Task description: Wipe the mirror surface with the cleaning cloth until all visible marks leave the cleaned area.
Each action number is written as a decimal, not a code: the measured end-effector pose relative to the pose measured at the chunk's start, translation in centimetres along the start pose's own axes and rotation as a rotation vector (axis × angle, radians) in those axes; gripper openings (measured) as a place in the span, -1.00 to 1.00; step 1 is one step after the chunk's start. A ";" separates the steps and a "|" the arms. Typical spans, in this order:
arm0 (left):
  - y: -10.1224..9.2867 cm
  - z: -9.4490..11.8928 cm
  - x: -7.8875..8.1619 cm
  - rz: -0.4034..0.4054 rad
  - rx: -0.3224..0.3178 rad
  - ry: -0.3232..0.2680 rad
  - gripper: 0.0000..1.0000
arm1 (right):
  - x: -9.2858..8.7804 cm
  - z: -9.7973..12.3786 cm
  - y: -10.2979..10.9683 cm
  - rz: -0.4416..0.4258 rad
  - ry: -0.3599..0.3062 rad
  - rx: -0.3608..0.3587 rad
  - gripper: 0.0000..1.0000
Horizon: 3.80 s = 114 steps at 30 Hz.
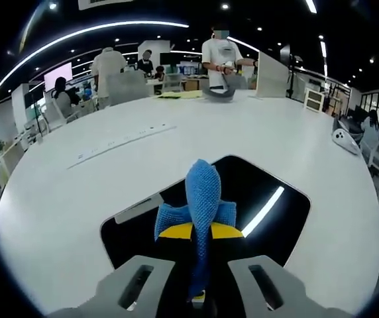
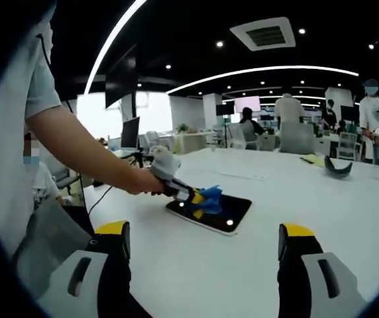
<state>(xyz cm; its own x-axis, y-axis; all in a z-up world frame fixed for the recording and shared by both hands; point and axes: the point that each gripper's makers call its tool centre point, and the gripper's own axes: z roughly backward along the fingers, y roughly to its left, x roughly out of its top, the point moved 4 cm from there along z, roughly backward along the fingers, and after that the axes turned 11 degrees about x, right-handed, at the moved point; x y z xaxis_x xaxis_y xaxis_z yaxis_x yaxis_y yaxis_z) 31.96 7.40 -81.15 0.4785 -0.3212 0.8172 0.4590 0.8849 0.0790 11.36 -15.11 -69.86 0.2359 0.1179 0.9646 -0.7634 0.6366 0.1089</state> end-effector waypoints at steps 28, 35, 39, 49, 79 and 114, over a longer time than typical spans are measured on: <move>1.5 1.1 -0.8 -0.002 0.013 0.003 -0.90 | 0.0 0.0 -0.1 0.003 0.007 -0.008 0.84; 1.9 1.3 -1.1 0.000 0.019 0.004 -0.90 | 0.0 0.0 -0.2 0.005 0.006 -0.012 0.84; 2.1 1.5 -1.2 -0.002 0.020 0.005 -0.90 | -0.1 0.1 -0.2 0.008 0.006 -0.016 0.84; 2.6 1.8 -1.5 -0.001 0.018 0.004 -0.90 | -0.2 -0.1 -0.1 0.020 0.019 -0.015 0.85; 3.4 2.4 -2.0 0.000 0.022 0.002 -0.90 | -0.6 -0.2 -0.3 0.033 0.047 -0.033 0.84; 4.5 3.2 -2.5 -0.005 0.029 0.016 -0.90 | -1.3 -0.5 -0.2 0.045 0.089 -0.027 0.84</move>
<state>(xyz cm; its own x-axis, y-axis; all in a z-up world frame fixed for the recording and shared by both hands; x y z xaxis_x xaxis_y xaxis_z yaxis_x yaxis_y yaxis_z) 30.36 13.26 -81.03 0.4888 -0.3305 0.8074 0.4394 0.8928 0.0994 11.49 -14.95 -71.25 0.2551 0.2133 0.9431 -0.7581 0.6496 0.0581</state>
